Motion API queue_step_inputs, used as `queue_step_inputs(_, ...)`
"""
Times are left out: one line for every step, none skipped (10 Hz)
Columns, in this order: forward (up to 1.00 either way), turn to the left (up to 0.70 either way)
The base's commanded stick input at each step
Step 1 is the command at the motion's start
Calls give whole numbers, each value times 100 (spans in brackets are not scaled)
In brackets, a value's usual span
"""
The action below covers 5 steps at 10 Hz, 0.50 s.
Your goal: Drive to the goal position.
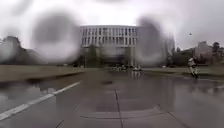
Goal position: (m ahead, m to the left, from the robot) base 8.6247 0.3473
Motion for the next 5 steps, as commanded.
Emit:
queue_step_inputs(70,0)
queue_step_inputs(70,0)
queue_step_inputs(70,0)
queue_step_inputs(70,0)
queue_step_inputs(70,0)
